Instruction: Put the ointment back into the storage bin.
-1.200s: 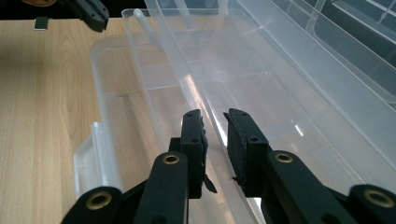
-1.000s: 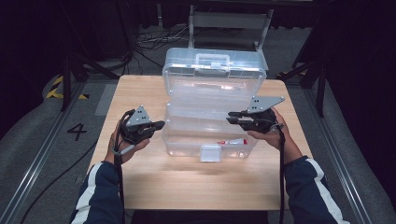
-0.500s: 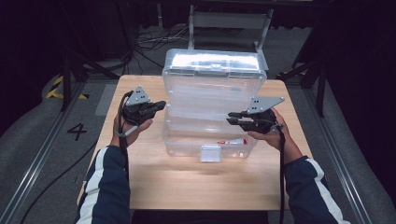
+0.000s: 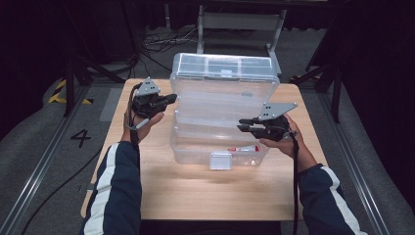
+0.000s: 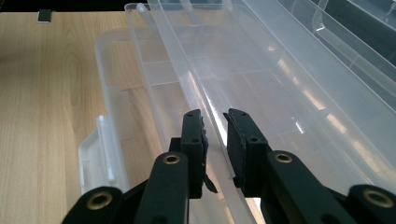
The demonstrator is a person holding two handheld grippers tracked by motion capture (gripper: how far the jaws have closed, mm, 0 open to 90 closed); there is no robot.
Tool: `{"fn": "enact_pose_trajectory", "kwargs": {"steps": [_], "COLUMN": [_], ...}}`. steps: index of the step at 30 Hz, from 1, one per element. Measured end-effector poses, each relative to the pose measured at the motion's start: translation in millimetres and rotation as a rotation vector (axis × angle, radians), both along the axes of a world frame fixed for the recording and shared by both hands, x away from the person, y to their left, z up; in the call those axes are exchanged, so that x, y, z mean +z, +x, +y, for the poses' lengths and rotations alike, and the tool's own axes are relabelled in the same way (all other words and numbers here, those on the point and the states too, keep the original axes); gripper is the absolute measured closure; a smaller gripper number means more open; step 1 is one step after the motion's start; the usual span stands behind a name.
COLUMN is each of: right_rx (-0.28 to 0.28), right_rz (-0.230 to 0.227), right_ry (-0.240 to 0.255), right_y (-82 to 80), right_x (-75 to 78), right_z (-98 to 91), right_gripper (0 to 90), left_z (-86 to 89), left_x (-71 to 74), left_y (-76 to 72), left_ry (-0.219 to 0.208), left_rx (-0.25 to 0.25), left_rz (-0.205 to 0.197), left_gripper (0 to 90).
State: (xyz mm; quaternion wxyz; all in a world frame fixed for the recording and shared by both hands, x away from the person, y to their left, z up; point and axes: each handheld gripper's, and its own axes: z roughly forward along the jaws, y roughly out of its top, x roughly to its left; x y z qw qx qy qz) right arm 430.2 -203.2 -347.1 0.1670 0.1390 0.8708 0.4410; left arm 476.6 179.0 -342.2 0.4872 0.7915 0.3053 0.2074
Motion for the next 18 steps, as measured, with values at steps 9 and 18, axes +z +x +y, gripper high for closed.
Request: {"fn": "enact_pose_trajectory", "kwargs": {"steps": [9, 18], "right_rx": [-0.004, -0.001], "right_rz": [-0.002, 0.001], "right_ry": [0.000, -0.002], "right_y": [-2.7, -4.1], "right_x": [-1.7, -3.0], "right_z": [-0.3, -0.9], "right_gripper": [77.3, 77.2], "left_z": [-6.2, -4.0], "left_x": [5.9, 7.5], "left_y": [11.1, 14.2], "left_ry": [0.026, -0.010], "left_rx": [0.030, 0.031], "left_rz": [0.008, 0.006], "left_gripper": [90.0, 90.0]}}
